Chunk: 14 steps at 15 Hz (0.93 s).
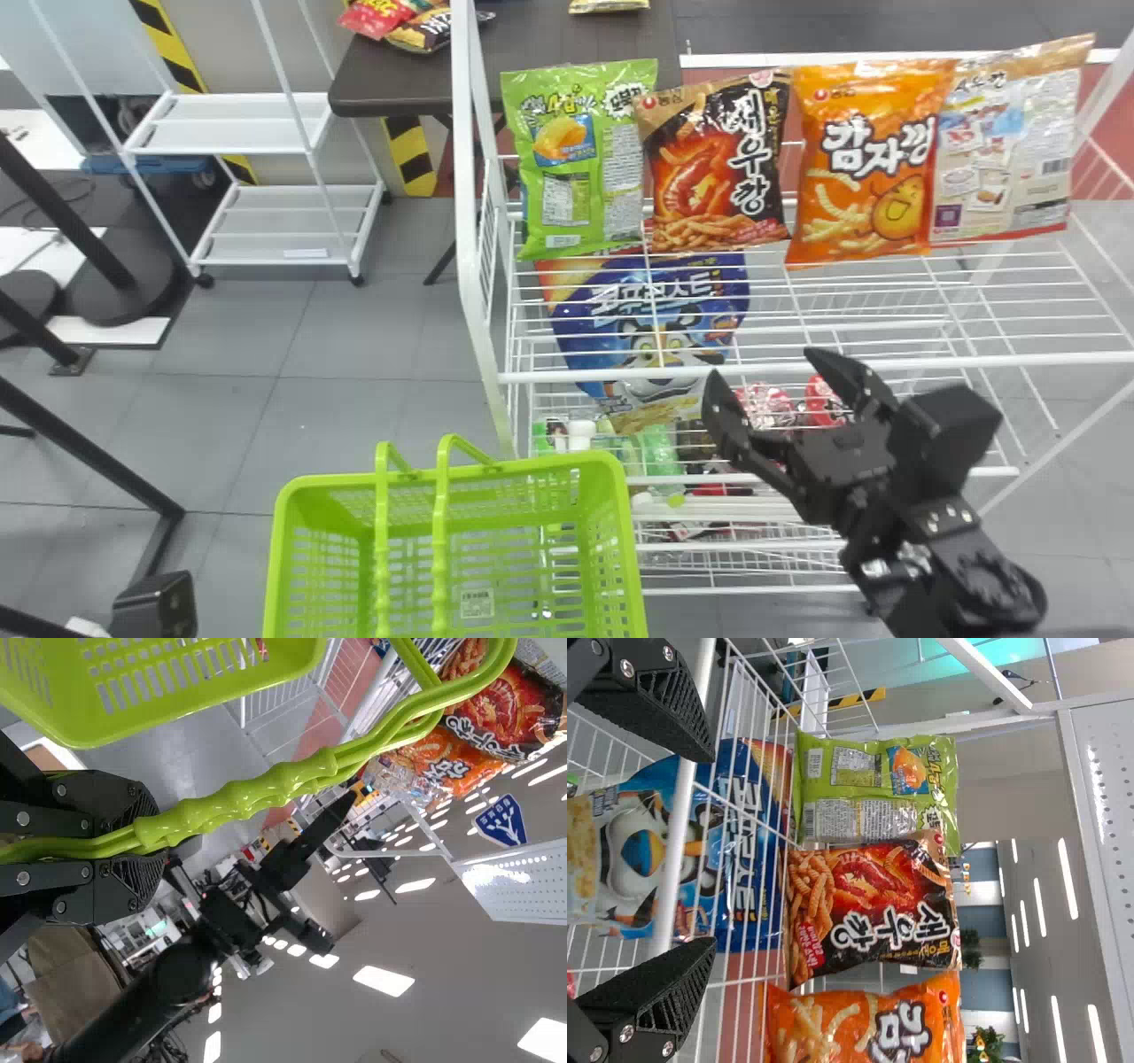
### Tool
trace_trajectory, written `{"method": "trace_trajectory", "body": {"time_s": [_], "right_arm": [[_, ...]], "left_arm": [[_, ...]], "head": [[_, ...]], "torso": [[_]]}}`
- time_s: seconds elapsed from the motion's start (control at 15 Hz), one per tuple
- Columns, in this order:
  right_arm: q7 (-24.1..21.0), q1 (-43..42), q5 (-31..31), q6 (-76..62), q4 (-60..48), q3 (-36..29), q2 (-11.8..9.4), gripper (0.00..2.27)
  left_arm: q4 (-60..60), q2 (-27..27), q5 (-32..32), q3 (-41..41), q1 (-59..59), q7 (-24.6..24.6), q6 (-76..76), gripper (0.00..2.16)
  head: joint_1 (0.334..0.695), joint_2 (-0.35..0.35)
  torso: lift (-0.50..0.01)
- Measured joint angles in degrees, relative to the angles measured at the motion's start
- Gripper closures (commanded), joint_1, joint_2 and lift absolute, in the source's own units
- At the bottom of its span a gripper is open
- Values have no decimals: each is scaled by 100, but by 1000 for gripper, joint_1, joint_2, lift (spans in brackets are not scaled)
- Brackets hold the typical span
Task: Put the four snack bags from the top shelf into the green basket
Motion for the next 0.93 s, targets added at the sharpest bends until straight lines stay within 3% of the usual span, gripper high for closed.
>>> {"method": "trace_trajectory", "body": {"time_s": [0.33, 0.53, 0.73, 0.93], "right_arm": [[-549, -1414, -284, 87, 965, 540, 0, 70], [-577, -2313, -606, -194, 1953, 602, 0, 70], [-378, -3288, -1106, -832, 3259, 801, 0, 66], [115, -3982, -1772, -982, 4146, 1083, 0, 66]], "left_arm": [[-6, 69, 9, -16, -48, 0, 58, 2145], [112, 222, 25, -124, -265, 0, 219, 2145], [210, 318, 118, -154, -323, 0, 246, 2145], [237, 341, 193, -98, -325, 0, 246, 2145]], "head": [[695, 160], [695, 155], [695, 165], [695, 196]], "torso": [[0], [0], [0], [0]]}}
